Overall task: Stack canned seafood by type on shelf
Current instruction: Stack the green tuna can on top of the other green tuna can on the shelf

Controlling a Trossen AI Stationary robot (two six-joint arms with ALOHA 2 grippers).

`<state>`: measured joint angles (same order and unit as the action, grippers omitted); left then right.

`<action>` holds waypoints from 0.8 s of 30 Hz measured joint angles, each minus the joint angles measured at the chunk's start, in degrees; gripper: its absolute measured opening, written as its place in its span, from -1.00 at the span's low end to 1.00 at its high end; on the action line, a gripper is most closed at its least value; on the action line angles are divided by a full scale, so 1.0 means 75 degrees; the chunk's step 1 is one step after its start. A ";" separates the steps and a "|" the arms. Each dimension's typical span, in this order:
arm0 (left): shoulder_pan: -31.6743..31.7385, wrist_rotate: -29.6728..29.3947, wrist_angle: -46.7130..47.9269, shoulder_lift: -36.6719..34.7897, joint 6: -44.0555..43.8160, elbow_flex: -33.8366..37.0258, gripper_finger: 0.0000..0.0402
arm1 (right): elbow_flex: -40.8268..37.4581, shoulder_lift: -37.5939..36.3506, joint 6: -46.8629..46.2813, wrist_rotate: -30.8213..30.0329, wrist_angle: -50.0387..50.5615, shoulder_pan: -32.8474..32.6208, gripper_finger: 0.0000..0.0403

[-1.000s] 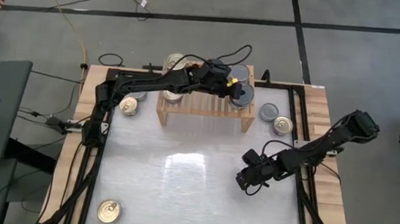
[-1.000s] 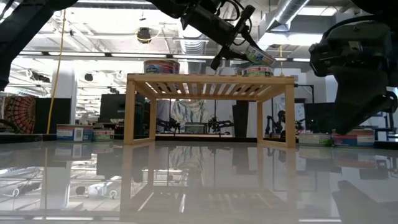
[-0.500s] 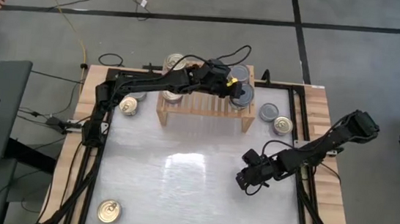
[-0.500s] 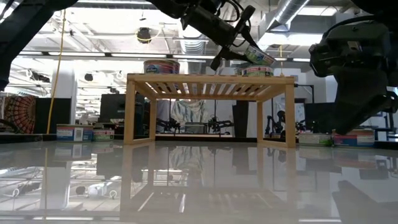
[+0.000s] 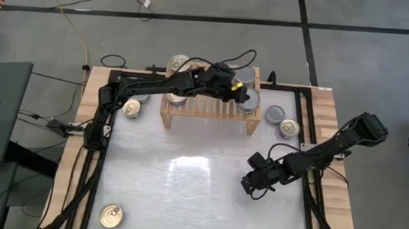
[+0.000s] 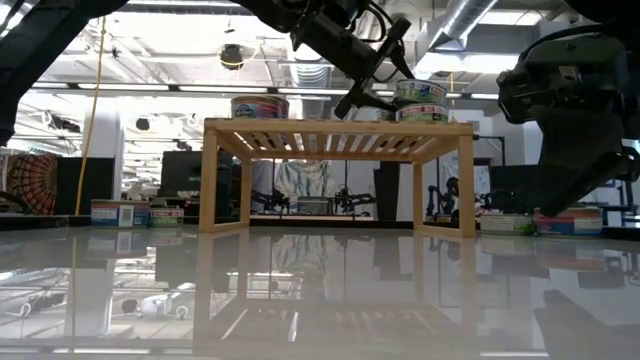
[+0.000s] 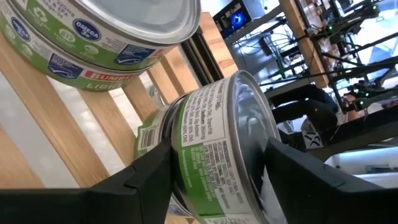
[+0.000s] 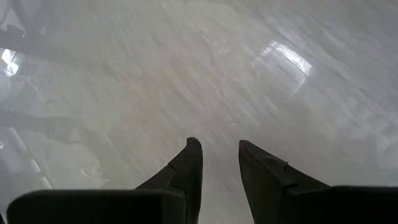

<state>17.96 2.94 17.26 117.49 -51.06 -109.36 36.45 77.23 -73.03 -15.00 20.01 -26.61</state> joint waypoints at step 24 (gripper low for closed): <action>-0.0050 0.0090 0.0044 -0.0015 0.1744 0.0000 0.36 | 0.0000 0.0000 0.0025 0.0000 0.0003 0.0000 -0.36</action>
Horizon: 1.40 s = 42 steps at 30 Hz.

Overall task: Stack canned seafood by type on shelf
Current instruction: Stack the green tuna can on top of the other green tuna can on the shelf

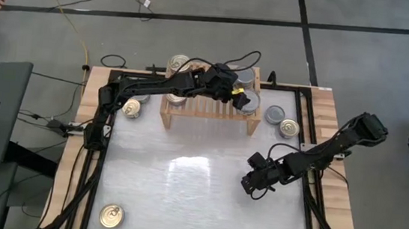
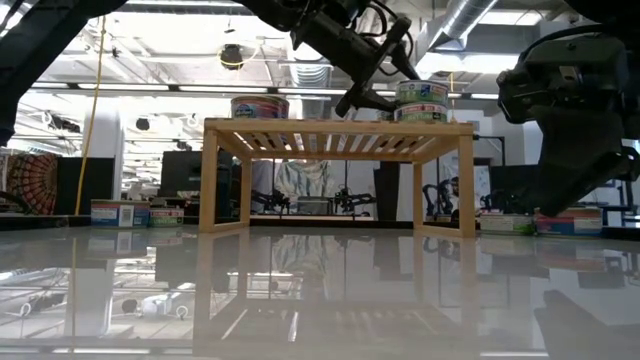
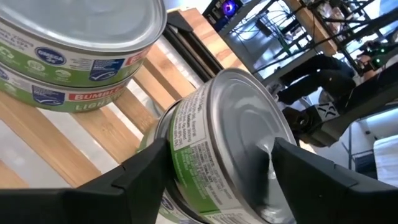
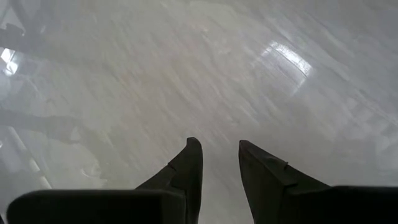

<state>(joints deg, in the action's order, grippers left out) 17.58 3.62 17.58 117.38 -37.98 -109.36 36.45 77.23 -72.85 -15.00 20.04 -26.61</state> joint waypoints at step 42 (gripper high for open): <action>-0.0087 -0.0207 -0.0262 0.0000 0.1094 -0.0009 0.45 | 0.0000 0.0000 0.0115 0.0000 -0.0003 0.0002 -0.36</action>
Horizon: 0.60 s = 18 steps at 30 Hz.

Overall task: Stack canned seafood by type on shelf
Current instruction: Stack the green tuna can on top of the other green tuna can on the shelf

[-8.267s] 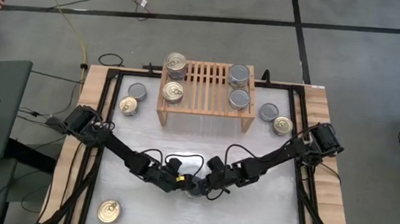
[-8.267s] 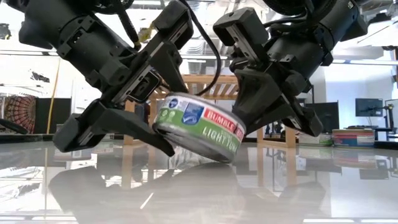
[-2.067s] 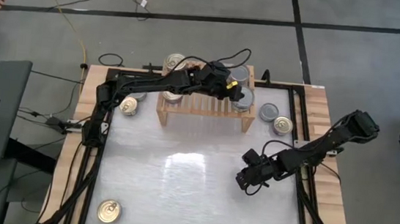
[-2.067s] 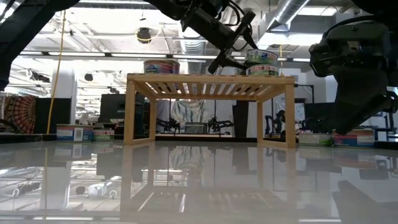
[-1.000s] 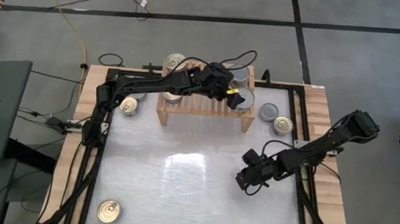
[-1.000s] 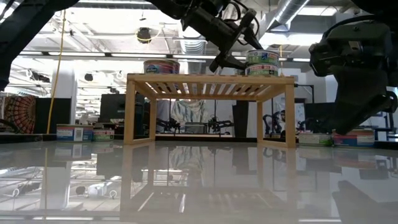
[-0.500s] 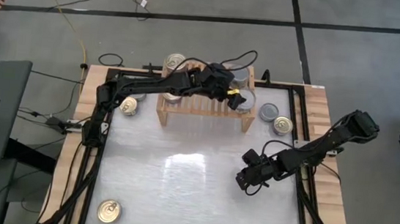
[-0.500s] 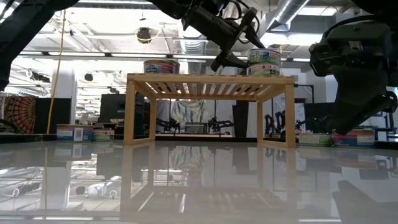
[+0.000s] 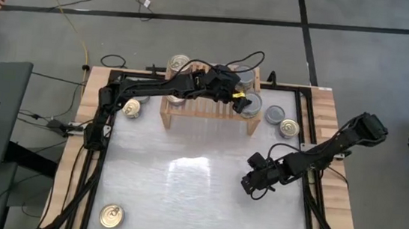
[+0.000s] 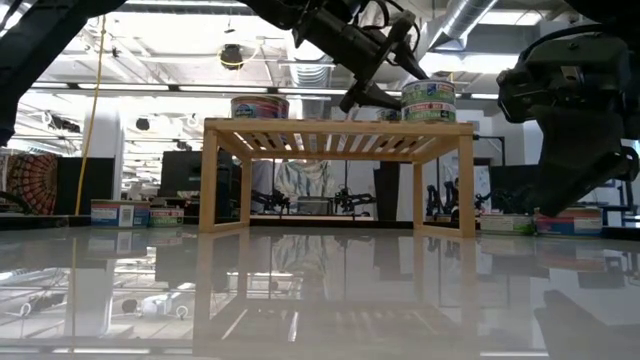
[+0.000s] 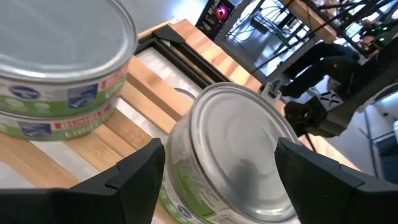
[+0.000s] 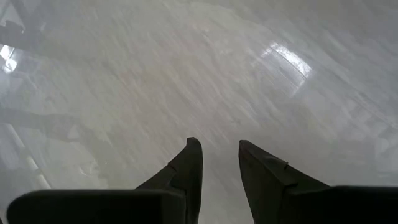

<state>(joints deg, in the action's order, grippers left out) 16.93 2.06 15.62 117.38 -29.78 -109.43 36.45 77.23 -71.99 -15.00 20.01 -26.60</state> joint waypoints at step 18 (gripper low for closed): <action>0.0161 -0.0286 0.1071 -0.0908 0.0652 -0.0003 0.45 | 0.0015 0.0000 -0.0023 0.0029 0.0027 0.0001 -0.36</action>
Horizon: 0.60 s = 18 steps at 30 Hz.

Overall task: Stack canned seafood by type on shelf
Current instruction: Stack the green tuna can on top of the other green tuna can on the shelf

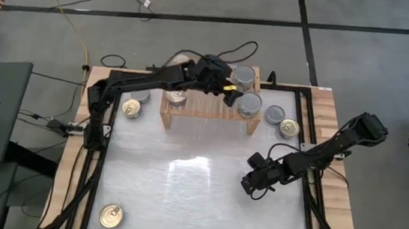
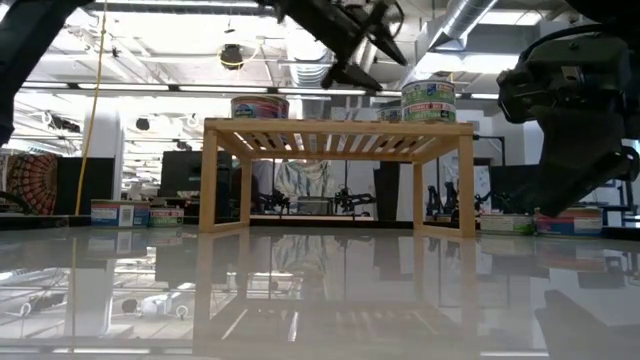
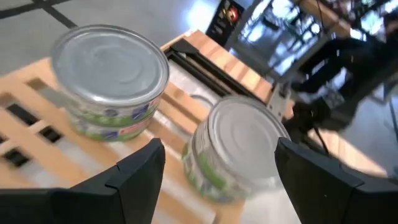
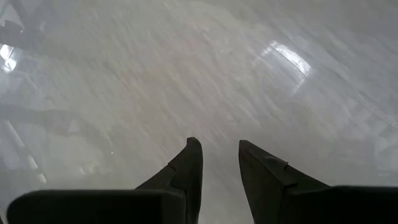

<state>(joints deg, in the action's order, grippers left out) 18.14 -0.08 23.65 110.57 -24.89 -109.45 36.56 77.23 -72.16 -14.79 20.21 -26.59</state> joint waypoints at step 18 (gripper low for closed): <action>0.0171 0.0385 0.1383 -0.3801 0.1697 0.2745 0.45 | 0.0163 -0.2518 -0.1306 -0.2591 0.1681 -0.0576 -0.40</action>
<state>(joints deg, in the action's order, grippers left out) 19.42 2.81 34.02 82.06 -12.16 -88.86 37.78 58.35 -81.95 -34.22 32.82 -30.91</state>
